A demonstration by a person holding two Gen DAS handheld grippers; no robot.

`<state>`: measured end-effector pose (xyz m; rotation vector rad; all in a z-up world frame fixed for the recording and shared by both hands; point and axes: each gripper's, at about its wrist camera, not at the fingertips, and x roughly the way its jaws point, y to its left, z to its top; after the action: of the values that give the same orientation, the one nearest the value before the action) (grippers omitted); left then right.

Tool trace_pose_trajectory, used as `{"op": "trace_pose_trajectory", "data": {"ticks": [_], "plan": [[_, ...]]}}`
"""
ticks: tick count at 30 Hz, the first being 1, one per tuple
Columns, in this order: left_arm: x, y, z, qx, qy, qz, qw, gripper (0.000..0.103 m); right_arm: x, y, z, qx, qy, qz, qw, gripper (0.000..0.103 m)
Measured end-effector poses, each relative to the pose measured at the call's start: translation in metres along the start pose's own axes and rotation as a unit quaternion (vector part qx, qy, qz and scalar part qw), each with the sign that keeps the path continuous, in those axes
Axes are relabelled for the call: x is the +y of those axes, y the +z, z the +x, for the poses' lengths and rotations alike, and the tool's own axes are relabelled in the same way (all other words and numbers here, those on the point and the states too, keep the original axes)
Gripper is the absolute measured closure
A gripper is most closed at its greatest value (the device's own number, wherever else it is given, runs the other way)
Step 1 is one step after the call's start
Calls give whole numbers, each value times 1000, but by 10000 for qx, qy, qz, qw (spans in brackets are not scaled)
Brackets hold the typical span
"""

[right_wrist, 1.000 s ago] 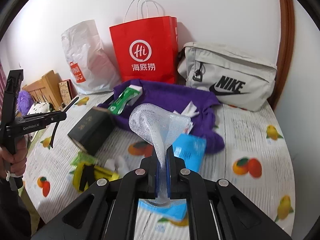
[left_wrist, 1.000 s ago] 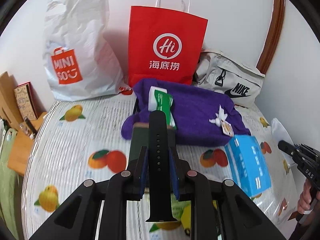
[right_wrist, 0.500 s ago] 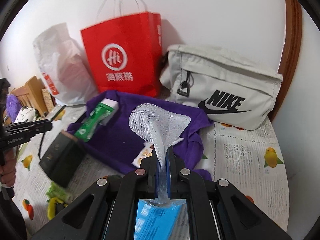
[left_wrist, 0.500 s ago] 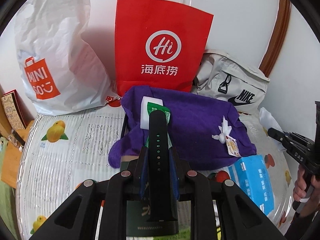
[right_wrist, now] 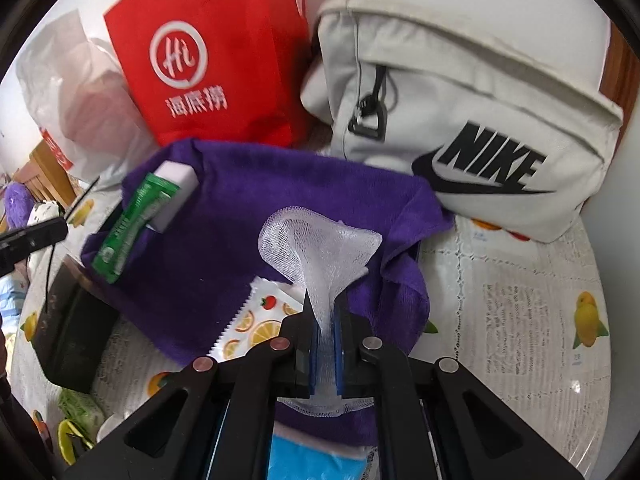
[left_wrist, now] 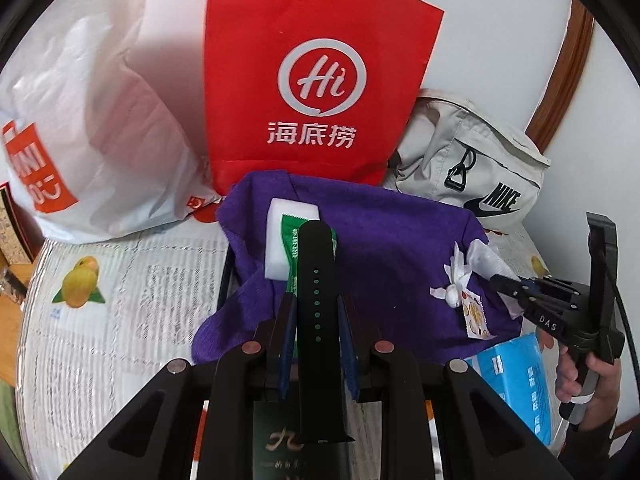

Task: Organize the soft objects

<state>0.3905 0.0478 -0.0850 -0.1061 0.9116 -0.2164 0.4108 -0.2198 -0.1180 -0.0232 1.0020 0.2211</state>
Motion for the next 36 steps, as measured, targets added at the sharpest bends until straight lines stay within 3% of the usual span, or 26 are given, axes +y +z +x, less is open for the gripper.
{"op": "trace_pose_trajectory", "data": {"ticks": [2,4,13,15,17,25,34,36], "plan": [[-3,4,6,26,-13,32,10000,83,-3,-1,6,98,66,41,9999,66],[-5,7,10,44,-33,42,10000,83,-3,-2,7,45,87,61,9999,52],[-19,21,38,201,-225,23,9995,83,-9,-1,-8,-77,204,134,9997,51],[-24,23,46,265,-231,73,9994,83,-8,-2,-13,-138,226,105,9996,48],[-28,26,56,351,-256,74,9990,83,-6,-3,-15,-164,285,61,9994,38],[-32,29,86,625,-124,101,9979,83,-5,-5,-10,-86,255,67,9996,37],[-32,34,96,691,-101,38,9976,83,-3,-3,-26,-297,158,13,9994,36],[-34,35,95,682,-142,48,9976,78,-2,-3,-29,-315,137,-8,9994,36]]}}
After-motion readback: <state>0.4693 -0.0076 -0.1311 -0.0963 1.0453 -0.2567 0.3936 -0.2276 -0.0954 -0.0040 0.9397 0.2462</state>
